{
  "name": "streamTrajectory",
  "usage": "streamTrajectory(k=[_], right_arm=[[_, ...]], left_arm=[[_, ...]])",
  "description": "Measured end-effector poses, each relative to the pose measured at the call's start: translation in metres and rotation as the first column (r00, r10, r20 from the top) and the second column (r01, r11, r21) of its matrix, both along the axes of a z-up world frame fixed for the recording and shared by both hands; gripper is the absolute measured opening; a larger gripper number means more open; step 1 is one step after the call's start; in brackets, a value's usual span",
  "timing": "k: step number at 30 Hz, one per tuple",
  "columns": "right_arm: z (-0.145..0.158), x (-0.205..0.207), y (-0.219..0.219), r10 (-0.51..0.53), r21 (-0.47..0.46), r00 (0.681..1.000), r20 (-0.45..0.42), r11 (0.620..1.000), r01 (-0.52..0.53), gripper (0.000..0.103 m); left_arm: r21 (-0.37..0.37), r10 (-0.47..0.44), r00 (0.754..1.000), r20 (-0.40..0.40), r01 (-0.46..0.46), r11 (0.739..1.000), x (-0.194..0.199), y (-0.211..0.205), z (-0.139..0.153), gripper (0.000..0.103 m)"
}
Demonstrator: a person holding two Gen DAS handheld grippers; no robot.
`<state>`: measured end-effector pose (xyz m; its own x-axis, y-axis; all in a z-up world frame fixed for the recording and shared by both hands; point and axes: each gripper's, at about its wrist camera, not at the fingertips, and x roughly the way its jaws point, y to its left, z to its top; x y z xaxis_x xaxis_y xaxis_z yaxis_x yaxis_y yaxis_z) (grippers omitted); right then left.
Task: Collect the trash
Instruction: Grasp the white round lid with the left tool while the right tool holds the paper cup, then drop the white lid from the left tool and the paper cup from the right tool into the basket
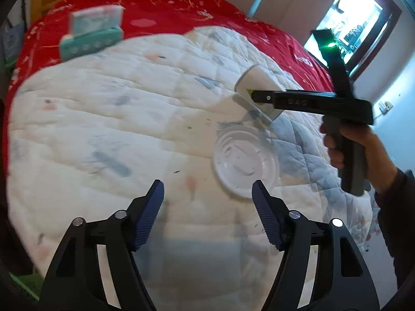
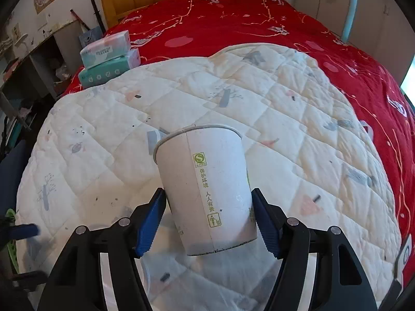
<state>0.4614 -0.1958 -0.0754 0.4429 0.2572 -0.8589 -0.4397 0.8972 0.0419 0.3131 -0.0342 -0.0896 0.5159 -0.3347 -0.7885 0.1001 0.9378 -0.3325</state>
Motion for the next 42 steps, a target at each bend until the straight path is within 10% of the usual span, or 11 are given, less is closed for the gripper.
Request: streamTrajectory(k=[18, 42], right_arm=[[0.037, -0.088, -0.062, -0.032, 0.057, 0.999, 0.038, 0.998, 0.029, 0.065], [0.076, -0.27, 0.038, 0.143, 0.164, 0.988, 0.051, 0.975, -0.15, 0.065]], left_arm=[[-0.014, 0.056, 0.994, -0.091, -0.057, 0.998, 0.021, -0.022, -0.03, 0.005], [-0.029, 0.303, 0.952, 0.047, -0.301, 0.953, -0.196, 0.113, 0.049, 0.004]])
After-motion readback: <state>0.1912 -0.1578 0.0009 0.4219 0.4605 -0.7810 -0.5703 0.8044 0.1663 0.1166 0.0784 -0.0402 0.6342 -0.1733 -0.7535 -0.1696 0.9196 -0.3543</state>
